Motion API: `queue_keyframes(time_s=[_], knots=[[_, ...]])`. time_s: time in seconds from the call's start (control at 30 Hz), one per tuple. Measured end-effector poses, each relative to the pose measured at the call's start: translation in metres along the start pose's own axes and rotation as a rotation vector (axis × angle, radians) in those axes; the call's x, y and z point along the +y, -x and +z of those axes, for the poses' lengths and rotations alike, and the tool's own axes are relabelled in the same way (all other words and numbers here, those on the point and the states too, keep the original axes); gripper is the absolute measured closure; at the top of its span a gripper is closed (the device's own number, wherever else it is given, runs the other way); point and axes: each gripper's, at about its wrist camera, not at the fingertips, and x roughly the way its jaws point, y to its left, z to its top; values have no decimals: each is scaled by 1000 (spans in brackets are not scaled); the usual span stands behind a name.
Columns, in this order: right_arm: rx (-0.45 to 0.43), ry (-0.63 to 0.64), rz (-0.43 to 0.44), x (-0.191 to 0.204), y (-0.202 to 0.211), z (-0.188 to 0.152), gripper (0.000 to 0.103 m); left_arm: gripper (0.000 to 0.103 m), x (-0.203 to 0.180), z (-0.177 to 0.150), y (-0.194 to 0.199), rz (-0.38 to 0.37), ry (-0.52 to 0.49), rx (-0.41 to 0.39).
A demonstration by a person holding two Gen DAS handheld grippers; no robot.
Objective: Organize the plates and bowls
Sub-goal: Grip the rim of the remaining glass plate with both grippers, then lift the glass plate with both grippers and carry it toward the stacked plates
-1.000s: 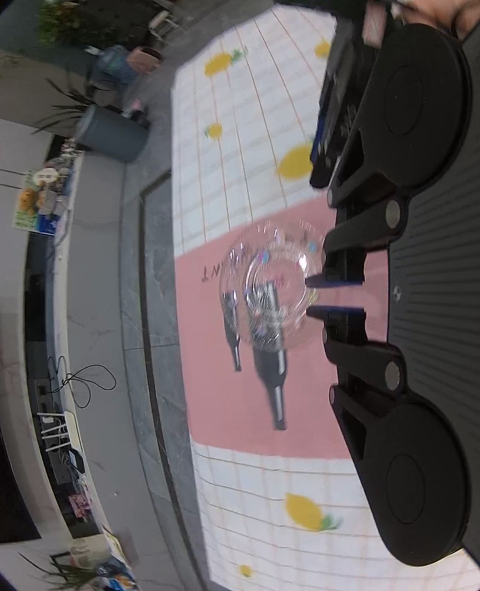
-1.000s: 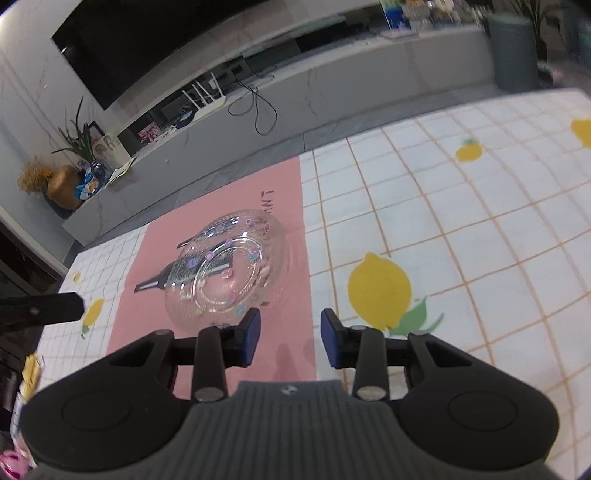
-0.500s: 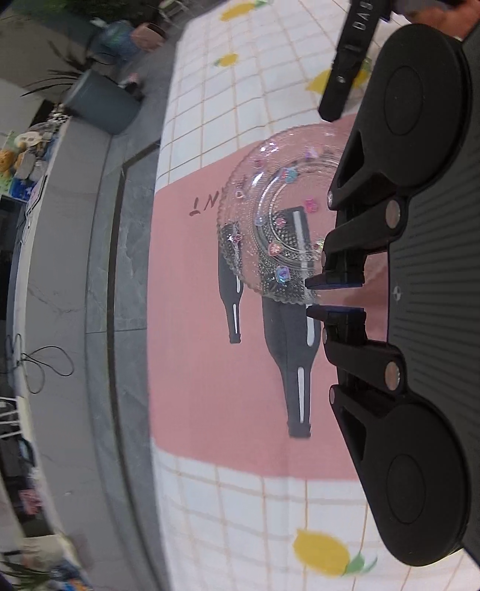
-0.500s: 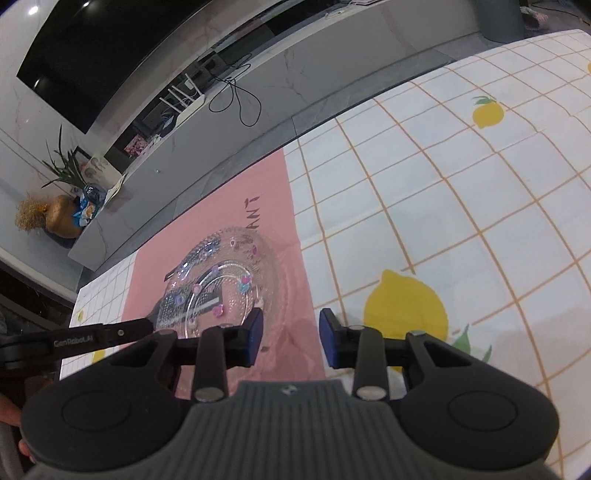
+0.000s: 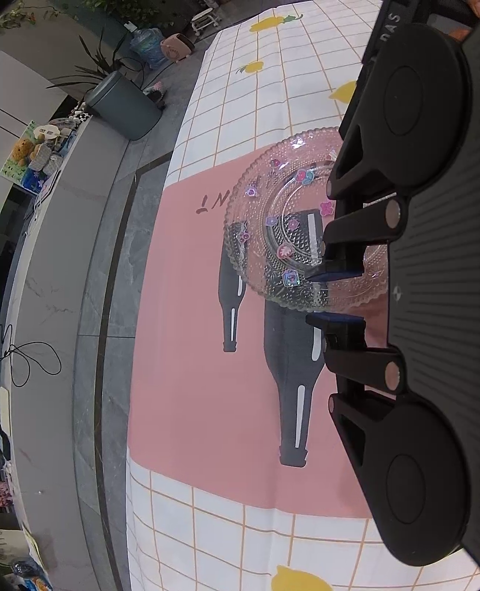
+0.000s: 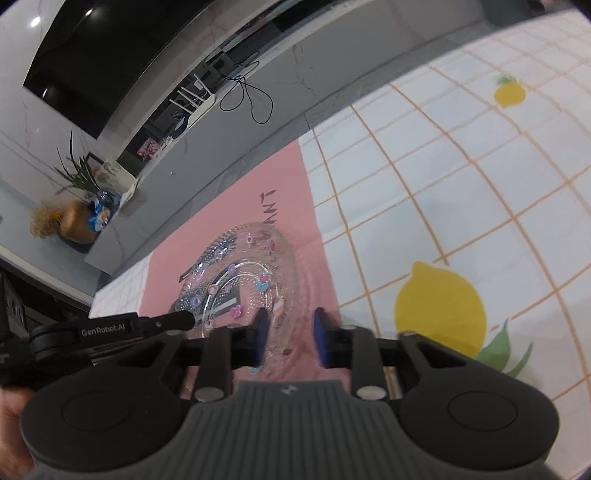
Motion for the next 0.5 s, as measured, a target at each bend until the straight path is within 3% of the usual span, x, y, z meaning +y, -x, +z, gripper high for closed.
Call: queue_keyframes(time_s=[0.13,0.5], knots=[[17,-58,30,-5,-5,0,98,85,0,0,0,1,8,3],[39,-101,43,-8,6,-2,98,87,-8,-5,16,23,2,2]])
